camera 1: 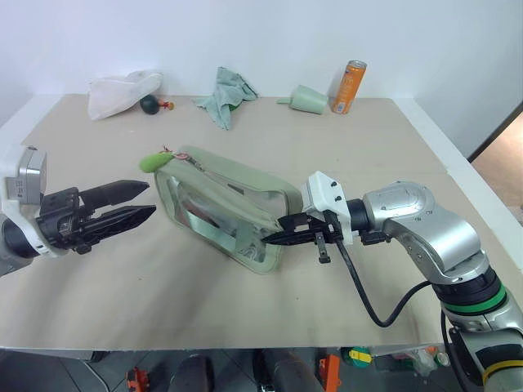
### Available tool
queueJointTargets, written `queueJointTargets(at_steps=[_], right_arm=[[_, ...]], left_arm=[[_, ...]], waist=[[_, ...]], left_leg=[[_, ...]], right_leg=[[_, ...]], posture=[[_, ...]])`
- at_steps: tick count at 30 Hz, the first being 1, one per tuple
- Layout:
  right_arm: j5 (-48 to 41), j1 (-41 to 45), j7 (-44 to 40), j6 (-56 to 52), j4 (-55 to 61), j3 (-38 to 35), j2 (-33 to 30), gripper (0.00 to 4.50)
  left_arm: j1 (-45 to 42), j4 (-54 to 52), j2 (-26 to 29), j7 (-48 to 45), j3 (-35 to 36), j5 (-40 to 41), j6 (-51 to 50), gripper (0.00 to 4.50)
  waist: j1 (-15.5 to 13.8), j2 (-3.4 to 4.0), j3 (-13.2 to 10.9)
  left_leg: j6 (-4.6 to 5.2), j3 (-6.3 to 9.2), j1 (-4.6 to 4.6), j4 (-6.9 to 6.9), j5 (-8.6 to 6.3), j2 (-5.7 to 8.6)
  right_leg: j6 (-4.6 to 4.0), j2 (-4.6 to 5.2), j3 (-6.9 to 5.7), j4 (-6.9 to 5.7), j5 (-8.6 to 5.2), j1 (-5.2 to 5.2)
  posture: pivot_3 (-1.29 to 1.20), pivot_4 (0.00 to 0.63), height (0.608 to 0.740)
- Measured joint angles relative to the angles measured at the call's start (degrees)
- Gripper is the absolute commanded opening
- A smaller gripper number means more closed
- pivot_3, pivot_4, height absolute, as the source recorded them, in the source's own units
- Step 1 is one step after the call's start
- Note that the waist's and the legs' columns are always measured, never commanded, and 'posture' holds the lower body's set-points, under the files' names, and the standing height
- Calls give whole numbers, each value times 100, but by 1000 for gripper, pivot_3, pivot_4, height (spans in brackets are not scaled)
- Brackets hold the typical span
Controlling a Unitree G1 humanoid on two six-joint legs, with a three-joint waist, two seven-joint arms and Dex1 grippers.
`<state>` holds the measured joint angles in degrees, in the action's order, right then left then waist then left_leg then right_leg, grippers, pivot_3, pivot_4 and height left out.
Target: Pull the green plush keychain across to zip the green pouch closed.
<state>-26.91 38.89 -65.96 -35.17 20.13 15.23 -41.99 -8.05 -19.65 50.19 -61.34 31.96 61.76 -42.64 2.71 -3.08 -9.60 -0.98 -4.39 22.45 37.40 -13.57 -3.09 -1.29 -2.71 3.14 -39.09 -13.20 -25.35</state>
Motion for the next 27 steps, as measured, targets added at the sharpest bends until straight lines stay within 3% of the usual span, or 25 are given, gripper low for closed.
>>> queueJointTargets(at_steps=[6, 16, 22, 27], right_arm=[[196, -28, -292, 415, -185, 0, -60, 14], [495, 879, -1528, 2013, -2279, -209, -143, 14], [717, 1230, -1873, 2726, -3030, -209, 142, 14], [681, 1235, -2067, 2850, -2984, -207, 385, 14]], left_arm=[[-1, 79, -1, 129, 56, 74, 0, 3013], [-7, 741, 3, 493, 686, 589, -227, 3013], [117, 743, 6, 523, 700, 625, -349, 3013], [57, 923, 60, 583, 699, 624, -416, 3013]], waist=[[-1, 0, 0], [-1, 3, -2], [3, 3, -3], [-2, 5, -4]], left_leg=[[0, -1, 1, 0, 0, 2], [2, -4, 1, 3, 0, 3], [1, -2, 3, -5, -7, -1], [-2, 0, 3, -5, -8, -7]], right_leg=[[0, 3, 1, 0, 0, 0], [-7, 2, 0, 0, 3, -1], [-24, 0, -2, 0, -6, -5], [-28, 0, -12, -3, -7, -6]], posture=[[0, 150, 740], [0, 150, 740], [0, 150, 740], [0, 150, 740]])
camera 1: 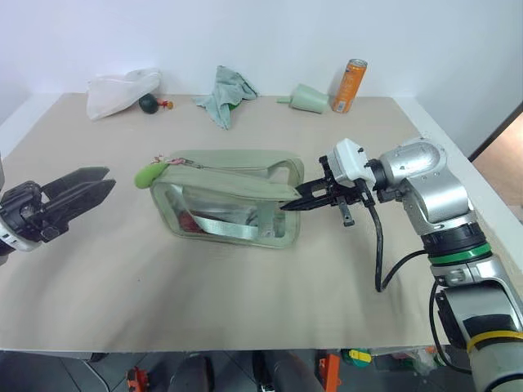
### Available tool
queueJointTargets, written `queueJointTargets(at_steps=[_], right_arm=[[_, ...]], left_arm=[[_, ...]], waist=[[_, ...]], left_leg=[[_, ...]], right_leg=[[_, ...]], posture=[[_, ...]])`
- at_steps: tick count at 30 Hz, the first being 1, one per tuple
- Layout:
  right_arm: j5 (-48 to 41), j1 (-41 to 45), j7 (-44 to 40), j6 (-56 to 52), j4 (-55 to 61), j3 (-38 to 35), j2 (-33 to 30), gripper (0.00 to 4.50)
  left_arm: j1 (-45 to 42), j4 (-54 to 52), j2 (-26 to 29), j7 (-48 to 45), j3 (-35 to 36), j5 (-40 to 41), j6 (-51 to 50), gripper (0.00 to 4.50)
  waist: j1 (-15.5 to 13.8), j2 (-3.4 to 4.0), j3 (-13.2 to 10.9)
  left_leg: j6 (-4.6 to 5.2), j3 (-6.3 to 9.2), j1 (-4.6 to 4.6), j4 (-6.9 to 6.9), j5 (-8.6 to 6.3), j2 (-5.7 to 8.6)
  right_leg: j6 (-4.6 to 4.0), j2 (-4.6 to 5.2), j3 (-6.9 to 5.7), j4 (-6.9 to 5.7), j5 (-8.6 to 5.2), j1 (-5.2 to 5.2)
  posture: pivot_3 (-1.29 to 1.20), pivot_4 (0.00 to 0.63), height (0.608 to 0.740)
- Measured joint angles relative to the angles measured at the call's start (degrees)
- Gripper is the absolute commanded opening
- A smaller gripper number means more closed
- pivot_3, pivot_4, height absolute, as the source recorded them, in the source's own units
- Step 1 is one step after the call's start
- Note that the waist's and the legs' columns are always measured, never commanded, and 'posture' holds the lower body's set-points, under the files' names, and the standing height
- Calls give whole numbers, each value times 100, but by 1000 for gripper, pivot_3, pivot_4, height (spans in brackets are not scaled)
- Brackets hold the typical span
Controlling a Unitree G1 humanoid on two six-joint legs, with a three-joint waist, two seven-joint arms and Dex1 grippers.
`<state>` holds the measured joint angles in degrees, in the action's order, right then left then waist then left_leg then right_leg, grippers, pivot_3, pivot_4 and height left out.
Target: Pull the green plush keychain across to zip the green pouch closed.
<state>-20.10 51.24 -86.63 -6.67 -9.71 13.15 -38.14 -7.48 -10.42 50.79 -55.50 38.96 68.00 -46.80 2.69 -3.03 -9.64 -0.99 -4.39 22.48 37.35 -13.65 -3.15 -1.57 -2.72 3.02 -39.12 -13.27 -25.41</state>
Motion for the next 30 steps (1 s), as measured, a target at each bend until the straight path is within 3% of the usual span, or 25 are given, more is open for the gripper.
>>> queueJointTargets(at_steps=[1, 2, 13, 14, 23, 28, 30], right_arm=[[0, -2, -3, 0, 8, 0, 2, 14], [-2, -4, -9, 0, 25, 0, 6, 420], [342, -227, 350, -333, 266, 18, -76, 420], [339, -256, 373, -376, 345, 8, -89, 914], [198, -765, 573, -1365, 1285, -161, -719, 914], [117, -778, 714, -1565, 1448, -192, -710, 914], [92, -795, 755, -1560, 1451, -215, -656, 1473]], left_arm=[[-3, 6, 3, 0, 0, 0, -1, 3013], [-9, 21, 10, 0, 0, 0, -3, 3013], [-331, 92, 57, 14, -86, -3, -88, 3013], [-354, 98, 58, 13, -99, -4, -90, 3013], [-651, 230, 42, 35, -418, -7, -156, 3013], [-662, 230, -48, 120, -484, -7, -173, 3013], [-672, 225, -54, 132, -484, -6, -173, 3013]], waist=[[-1, 0, 0], [-2, 0, 0], [0, 1, 0], [-1, 1, 0], [-11, 1, -1], [-7, 1, -1], [-4, 1, -1]], left_leg=[[0, 0, 0, 0, 0, 0], [0, 0, 0, 0, 0, 0], [-4, -2, -4, 5, 2, -3], [-5, -1, -4, 5, 2, -4], [-5, -1, -1, 5, 1, 3], [-5, 0, -1, 5, 1, 2], [-5, -1, -1, 5, 1, 2]], right_leg=[[0, 0, 0, 0, 0, 0], [0, 1, -1, 0, 0, 1], [-4, 0, -5, -6, 4, 2], [-4, 0, -7, -6, 4, 1], [-4, 4, -2, -5, 2, 1], [-4, 3, -3, -5, 2, 1], [-4, 2, -3, -5, 2, 1]], posture=[[0, 150, 740], [0, 150, 740], [0, 150, 740], [0, 150, 740], [0, 150, 740], [0, 150, 740], [0, 150, 740]])
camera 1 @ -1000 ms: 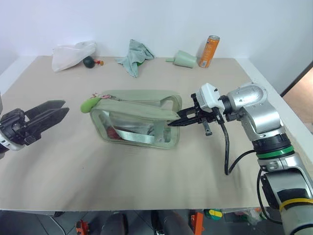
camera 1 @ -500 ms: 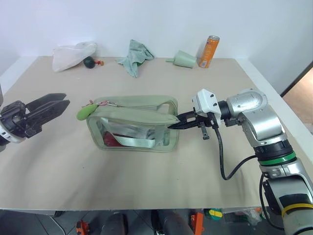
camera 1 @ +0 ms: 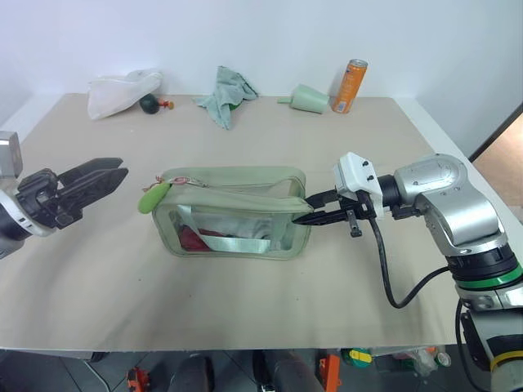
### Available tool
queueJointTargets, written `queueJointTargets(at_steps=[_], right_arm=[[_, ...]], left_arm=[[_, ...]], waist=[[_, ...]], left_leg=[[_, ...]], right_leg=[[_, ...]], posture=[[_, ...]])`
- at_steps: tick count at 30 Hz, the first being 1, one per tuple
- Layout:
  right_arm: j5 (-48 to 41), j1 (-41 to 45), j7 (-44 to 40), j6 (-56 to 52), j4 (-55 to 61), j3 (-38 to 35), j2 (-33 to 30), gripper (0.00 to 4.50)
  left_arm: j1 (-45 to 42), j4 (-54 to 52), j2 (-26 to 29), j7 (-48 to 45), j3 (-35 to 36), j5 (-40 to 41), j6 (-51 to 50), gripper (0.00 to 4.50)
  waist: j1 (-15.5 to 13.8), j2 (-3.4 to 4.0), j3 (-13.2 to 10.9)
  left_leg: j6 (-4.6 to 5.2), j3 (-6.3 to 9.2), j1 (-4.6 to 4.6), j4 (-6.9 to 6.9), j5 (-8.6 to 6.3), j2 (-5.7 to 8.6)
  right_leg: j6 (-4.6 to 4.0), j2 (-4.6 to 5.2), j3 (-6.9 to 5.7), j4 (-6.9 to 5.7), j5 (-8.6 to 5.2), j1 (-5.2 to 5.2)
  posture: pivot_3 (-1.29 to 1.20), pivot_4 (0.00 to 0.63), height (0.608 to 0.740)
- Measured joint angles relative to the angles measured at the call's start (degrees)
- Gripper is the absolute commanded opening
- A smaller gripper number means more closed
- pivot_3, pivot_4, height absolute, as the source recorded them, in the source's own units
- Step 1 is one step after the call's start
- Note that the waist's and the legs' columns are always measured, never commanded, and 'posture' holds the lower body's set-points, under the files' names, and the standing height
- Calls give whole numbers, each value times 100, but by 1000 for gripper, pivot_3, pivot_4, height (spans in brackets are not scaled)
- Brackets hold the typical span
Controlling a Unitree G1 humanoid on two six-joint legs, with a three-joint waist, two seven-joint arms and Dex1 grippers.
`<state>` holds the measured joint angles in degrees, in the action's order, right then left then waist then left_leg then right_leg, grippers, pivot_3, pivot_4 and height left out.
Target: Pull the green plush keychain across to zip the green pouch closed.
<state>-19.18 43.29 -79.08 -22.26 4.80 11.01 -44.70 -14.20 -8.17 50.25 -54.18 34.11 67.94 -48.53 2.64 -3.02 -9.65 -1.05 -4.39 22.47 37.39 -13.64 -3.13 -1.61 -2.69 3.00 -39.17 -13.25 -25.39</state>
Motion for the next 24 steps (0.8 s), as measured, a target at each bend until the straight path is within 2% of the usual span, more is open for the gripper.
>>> queueJointTargets(at_steps=[8, 9, 13, 18, 24], right_arm=[[-193, -256, 179, -31, 174, -15, 190, 4221], [-192, -256, 200, -30, 176, -15, 190, 4430], [-283, -259, 162, -109, 177, -51, 83, 4430], [-910, -299, 42, -608, 203, -767, -326, 4430], [-1266, -1013, 149, -995, 599, -1116, -564, 4430]], left_arm=[[2, -160, -98, 110, -1, 4, 0, 3013], [6, -169, -101, 122, 0, 5, 0, 3013], [35, -196, -101, 134, 5, 13, -10, 3013], [41, -197, -100, 140, 30, 70, -14, 3013], [16, -258, -99, 107, 14, 86, -24, 3013]], waist=[[2, 0, 0], [3, 0, 0], [-4, 0, 0], [-8, -1, 0], [-2, -2, 1]], left_leg=[[0, -1, 1, 1, 0, 2], [0, -1, 0, 1, 0, 2], [0, 1, 1, 1, 0, 2], [1, 2, 2, 1, 0, 6], [1, 6, -1, 0, 0, 3]], right_leg=[[3, 2, 4, 0, 0, 1], [3, 1, 3, 0, 0, 1], [3, 1, 2, 0, 0, 1], [3, 3, 4, 1, -1, 2], [4, -1, 1, 1, -2, 4]], posture=[[0, 150, 740], [0, 150, 740], [0, 150, 740], [0, 150, 740], [0, 150, 740]])
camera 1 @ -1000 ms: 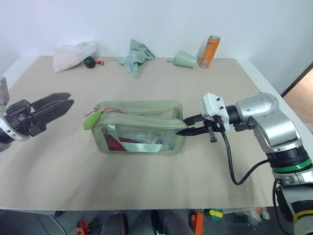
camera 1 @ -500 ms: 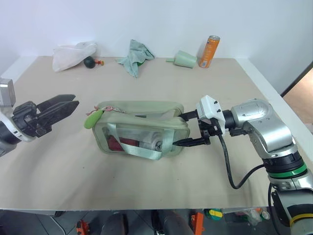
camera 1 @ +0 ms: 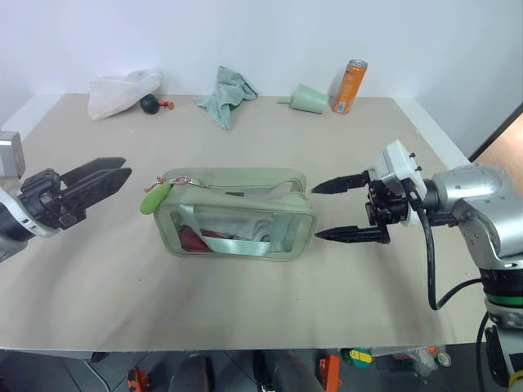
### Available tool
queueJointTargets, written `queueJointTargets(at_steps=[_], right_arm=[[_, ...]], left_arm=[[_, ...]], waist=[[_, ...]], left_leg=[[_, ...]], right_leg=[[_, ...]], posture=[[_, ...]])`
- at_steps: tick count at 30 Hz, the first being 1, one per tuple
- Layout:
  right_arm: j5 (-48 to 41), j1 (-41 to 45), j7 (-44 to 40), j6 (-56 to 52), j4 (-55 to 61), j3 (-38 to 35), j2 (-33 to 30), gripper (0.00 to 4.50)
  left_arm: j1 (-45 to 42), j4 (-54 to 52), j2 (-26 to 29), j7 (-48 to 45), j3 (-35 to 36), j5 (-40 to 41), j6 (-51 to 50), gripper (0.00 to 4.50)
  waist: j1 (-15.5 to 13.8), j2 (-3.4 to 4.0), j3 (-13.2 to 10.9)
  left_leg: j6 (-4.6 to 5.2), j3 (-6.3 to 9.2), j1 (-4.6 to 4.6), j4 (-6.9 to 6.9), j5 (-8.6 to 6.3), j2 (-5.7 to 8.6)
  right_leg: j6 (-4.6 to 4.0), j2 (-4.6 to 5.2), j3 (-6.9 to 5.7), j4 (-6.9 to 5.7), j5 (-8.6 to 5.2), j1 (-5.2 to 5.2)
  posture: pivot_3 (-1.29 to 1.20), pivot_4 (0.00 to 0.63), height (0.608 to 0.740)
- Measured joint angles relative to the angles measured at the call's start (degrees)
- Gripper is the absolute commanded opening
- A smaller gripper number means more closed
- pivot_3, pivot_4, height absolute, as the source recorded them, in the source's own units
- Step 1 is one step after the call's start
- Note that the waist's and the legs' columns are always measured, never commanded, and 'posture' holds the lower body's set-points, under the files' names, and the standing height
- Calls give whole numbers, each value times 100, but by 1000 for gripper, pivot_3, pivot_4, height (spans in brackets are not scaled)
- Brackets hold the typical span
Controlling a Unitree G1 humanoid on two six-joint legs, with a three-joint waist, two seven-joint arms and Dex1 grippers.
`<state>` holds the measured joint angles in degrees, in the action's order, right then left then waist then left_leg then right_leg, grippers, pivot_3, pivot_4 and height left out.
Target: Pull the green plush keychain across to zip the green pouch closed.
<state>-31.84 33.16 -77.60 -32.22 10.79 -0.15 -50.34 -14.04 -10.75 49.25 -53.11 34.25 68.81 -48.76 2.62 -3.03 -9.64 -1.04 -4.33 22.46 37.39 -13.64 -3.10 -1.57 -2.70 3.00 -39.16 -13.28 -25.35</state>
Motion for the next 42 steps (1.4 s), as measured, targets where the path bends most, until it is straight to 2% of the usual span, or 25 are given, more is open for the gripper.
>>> queueJointTargets(at_steps=[5, 15, 16, 17, 28, 35, 42], right_arm=[[-105, -529, 385, -192, 453, -235, -105, 4430], [119, -672, 898, -131, 580, 86, 140, 4430], [131, -671, 920, -121, 580, 97, 162, 3922], [150, -671, 934, -97, 579, 110, 194, 3756], [411, -670, 994, 342, 399, 229, 287, 27], [532, -645, 922, 510, 247, 289, 327, 27], [736, -597, 959, 605, 194, 345, 399, 27]], left_arm=[[-385, -270, 187, -287, -172, 213, -117, 3013], [-455, -635, 372, -982, -892, -45, -120, 3013], [-455, -637, 372, -997, -922, -75, -118, 3013], [-454, -636, 371, -1003, -934, -96, -116, 3013], [-366, -550, 261, -828, -760, -48, -109, 3013], [-391, 372, 44, 34, -10, 187, -108, 3013], [362, 563, 55, 7, 133, -43, -173, 3013]], waist=[[0, 0, 0], [10, 1, -1], [10, 1, 0], [10, 1, -1], [9, 1, -1], [12, 1, -1], [11, -3, 1]], left_leg=[[0, -3, -1, 2, 0, 4], [-1, -3, -3, 1, 1, 3], [-1, -3, -2, 1, 1, 3], [-1, -3, -2, 1, 1, 3], [-1, -2, -2, 1, 1, 2], [-1, -3, -4, 2, 1, 0], [-1, -3, -4, 2, 0, -3]], right_leg=[[5, 1, 6, 0, 3, 3], [7, -4, 9, 0, 3, 2], [7, -4, 10, 0, 3, 2], [7, -4, 10, 0, 3, 2], [8, -4, 10, 0, 2, 2], [8, -6, 9, 0, 3, 2], [6, -3, 6, 0, 2, 1]], posture=[[0, 150, 740], [0, 150, 740], [0, 150, 740], [0, 150, 740], [0, 150, 740], [0, 150, 740], [0, 150, 740]])
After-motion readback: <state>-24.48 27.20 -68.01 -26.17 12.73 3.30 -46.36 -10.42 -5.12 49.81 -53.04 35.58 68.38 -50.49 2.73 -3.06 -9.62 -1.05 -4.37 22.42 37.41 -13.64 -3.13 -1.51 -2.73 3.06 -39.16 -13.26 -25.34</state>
